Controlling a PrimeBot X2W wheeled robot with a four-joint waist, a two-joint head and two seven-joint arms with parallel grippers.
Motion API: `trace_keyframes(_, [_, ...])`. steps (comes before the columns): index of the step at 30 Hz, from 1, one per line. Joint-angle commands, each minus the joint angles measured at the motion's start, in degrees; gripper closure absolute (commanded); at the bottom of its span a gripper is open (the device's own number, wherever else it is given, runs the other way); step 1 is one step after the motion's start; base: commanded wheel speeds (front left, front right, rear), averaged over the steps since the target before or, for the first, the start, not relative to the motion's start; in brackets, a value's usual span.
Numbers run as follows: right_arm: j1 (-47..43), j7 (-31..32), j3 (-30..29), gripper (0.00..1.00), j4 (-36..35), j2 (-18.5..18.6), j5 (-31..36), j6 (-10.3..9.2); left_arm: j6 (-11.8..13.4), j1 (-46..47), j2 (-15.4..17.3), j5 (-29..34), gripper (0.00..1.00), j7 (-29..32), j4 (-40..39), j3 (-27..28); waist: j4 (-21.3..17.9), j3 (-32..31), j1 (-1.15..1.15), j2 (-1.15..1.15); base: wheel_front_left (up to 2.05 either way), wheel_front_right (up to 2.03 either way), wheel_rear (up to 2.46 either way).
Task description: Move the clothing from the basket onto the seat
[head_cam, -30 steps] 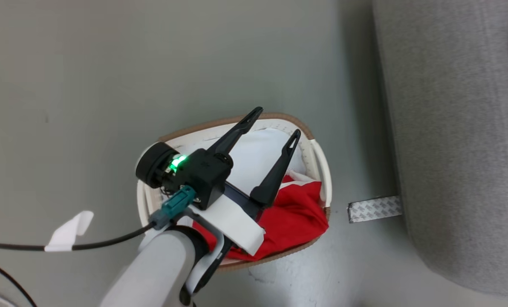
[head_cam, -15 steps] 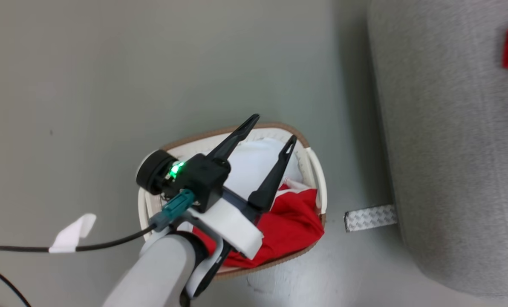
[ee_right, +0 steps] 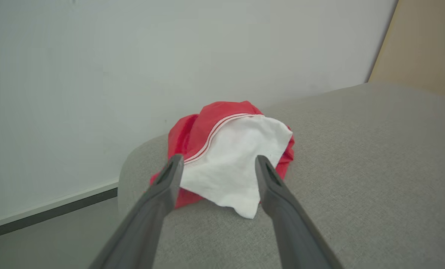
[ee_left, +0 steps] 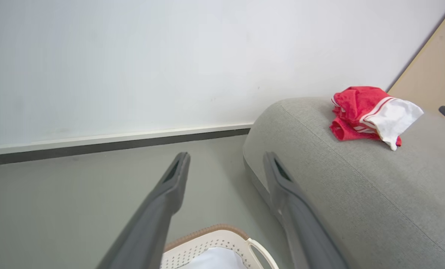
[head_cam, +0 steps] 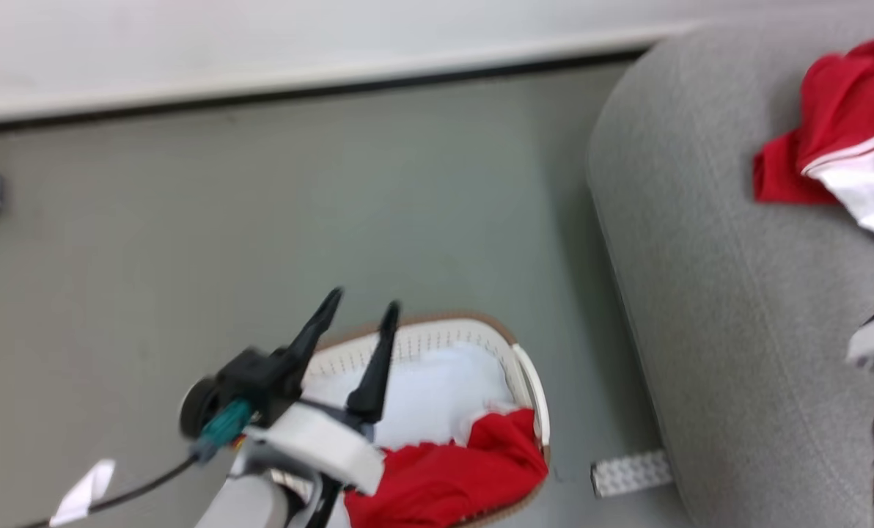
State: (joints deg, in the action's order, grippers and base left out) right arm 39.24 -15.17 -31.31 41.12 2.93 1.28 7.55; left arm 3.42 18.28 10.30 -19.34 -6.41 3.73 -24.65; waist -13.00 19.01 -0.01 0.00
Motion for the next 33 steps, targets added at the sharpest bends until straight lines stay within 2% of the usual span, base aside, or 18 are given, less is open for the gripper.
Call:
trace_keyframes(1, [-3.69, 0.03, 2.66, 0.0, -1.43, 0.01, -2.14, -0.12, 0.6, -1.66, 0.76, -0.6, 0.0, -1.23, 0.8, 0.69, 1.29, -5.85, 0.01, 0.0, 0.0, 0.0, 0.0])
trace_keyframes(5, [-11.67, 0.04, 8.4, 0.0, -7.8, 0.06, -7.54, -0.12, 2.23, -4.83, 1.14, -1.53, 0.0, -4.62, 2.97, 2.89, 3.11, -9.64, 0.01, 0.0, 0.0, 0.0, 0.0])
trace_keyframes(10, [-19.57, 0.04, 13.37, 0.0, -14.12, 0.12, -10.96, -0.12, 4.09, -8.01, 1.05, -1.86, 0.0, -7.74, 5.32, 5.77, 6.1, -13.43, 0.01, 0.0, 0.0, 0.0, 0.0])
trace_keyframes(19, [-29.58, 0.03, 20.75, 0.0, -18.09, 0.09, -15.27, -0.12, 5.17, -14.0, 0.09, -0.08, 0.0, -8.75, 5.72, 11.63, 9.76, -18.42, 0.01, 0.0, 0.0, 0.0, 0.0])
trace_keyframes(26, [-33.73, 0.03, 25.82, 0.0, -17.67, 0.13, -18.07, -0.12, 3.72, -16.65, -1.86, 2.65, 0.0, -8.74, 4.26, 16.53, 11.29, -19.06, 0.01, 0.0, 0.0, 0.0, 0.0])
trace_keyframes(33, [-33.93, 0.03, 28.52, 0.0, -17.97, 0.09, -19.21, -0.12, 1.59, -17.41, -3.54, 4.82, 0.0, -8.74, 5.09, 18.93, 11.7, -18.86, 0.01, 0.0, 0.0, 0.0, 0.0])
